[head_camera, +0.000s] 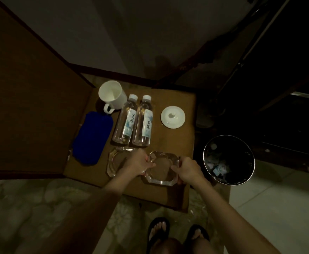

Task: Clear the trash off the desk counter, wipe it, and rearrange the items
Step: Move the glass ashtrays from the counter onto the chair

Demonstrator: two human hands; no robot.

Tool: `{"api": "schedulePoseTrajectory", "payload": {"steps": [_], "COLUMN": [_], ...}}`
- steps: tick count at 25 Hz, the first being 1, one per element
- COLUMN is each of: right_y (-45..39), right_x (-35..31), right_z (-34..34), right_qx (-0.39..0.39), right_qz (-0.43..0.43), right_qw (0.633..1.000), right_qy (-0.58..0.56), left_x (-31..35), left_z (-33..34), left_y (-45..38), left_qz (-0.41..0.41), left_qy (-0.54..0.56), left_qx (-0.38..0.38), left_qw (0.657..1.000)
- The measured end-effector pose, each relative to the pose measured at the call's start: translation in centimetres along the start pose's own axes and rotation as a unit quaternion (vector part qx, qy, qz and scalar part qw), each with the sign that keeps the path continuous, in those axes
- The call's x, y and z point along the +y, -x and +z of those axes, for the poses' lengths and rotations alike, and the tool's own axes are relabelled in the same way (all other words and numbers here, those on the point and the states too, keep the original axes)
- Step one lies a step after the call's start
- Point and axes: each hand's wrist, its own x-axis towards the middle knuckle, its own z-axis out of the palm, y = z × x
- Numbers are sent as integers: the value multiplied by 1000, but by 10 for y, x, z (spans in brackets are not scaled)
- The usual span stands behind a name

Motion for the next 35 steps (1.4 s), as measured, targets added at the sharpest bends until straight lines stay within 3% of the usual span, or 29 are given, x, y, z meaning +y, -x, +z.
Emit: {"api": "schedulePoseTrajectory", "payload": {"steps": [4, 9, 13, 22, 28, 35], "right_y": [-6, 25, 82, 194, 202, 174], "right_x": [1, -17, -52, -158, -229, -287], "right_z": [9, -20, -59, -123, -100, -41], "right_qx": [1, -8, 35, 47, 60, 23], "right_qz": [-10, -22, -76, -219, -279, -258], "right_qw": [1000, 995, 983, 934, 915, 918], "right_qy": [1, 101, 163, 277, 284, 302], "left_x": [-5, 5, 27, 49, 6, -47], "left_z": [2, -25, -70, -170, -225, -279], "left_y": [-6, 30, 90, 223, 238, 198], "left_qz": [1, -4, 13, 20, -13, 5], "left_qy": [-3, -51, -129, -124, -95, -85], "left_qx": [9, 15, 70, 145, 159, 131], "left_qw": [1000, 999, 989, 981, 983, 988]}}
